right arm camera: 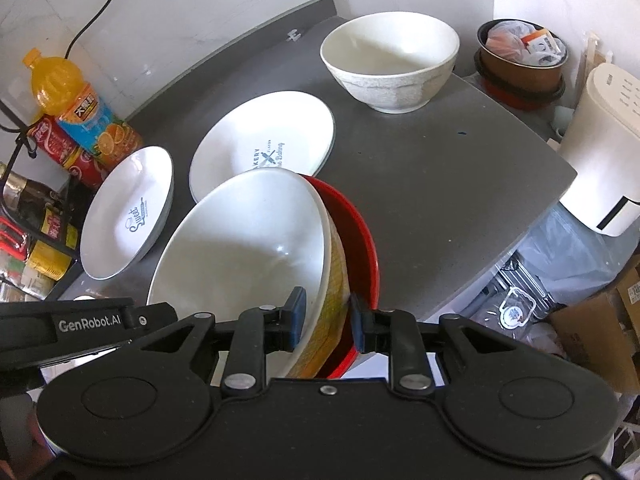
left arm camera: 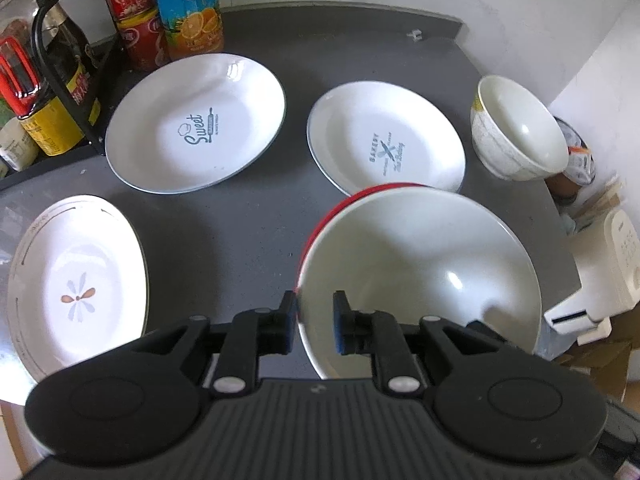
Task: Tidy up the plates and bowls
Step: 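Open both grippers to release the cream bowl inside the red bowl, then move both grippers to the rim of the smaller cream bowl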
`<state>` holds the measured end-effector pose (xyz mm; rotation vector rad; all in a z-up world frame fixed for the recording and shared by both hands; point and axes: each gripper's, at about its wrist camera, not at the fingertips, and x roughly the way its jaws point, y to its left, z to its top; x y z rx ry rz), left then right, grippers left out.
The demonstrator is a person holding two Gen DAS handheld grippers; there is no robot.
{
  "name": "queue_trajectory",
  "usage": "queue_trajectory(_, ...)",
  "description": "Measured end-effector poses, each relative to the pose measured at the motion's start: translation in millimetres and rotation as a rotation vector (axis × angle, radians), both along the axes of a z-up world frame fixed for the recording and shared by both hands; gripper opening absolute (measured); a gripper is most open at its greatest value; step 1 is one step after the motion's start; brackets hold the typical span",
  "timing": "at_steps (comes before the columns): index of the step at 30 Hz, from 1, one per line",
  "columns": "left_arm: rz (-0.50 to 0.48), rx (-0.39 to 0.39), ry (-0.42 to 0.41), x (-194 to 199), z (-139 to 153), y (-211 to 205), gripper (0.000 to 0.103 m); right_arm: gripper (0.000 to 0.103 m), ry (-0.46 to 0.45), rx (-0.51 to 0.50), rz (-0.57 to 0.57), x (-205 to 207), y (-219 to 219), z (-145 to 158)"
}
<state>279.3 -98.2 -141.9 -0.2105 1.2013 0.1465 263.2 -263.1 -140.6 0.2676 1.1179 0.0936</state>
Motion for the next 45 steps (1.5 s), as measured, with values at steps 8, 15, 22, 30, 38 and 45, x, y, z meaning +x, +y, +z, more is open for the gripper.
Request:
queue_trajectory(8, 0.003, 0.032, -0.017, -12, 12, -1, 0.049, 0.041, -0.026, 0.053, 0.019, -8, -5, 10)
queue_trajectory(15, -0.004, 0.041, -0.029, -25, 24, -6, 0.067, 0.052, -0.082, 0.02, 0.016, -25, -17, 29)
queue_trajectory(22, 0.001, 0.002, -0.039, -45, 36, -12, 0.081, 0.074, -0.119, 0.012, -0.018, -46, -38, 40)
queue_trajectory(30, 0.028, -0.021, -0.06, -66, 52, -20, 0.084, 0.084, -0.136, 0.047, -0.059, -65, -60, 45)
queue_trajectory(38, 0.049, -0.021, -0.09, -77, 68, -18, 0.084, 0.093, -0.174, 0.052, -0.091, -78, -77, 51)
queue_trajectory(45, 0.049, -0.017, -0.122, -76, 79, -17, 0.084, 0.096, -0.208, 0.09, -0.098, -80, -88, 58)
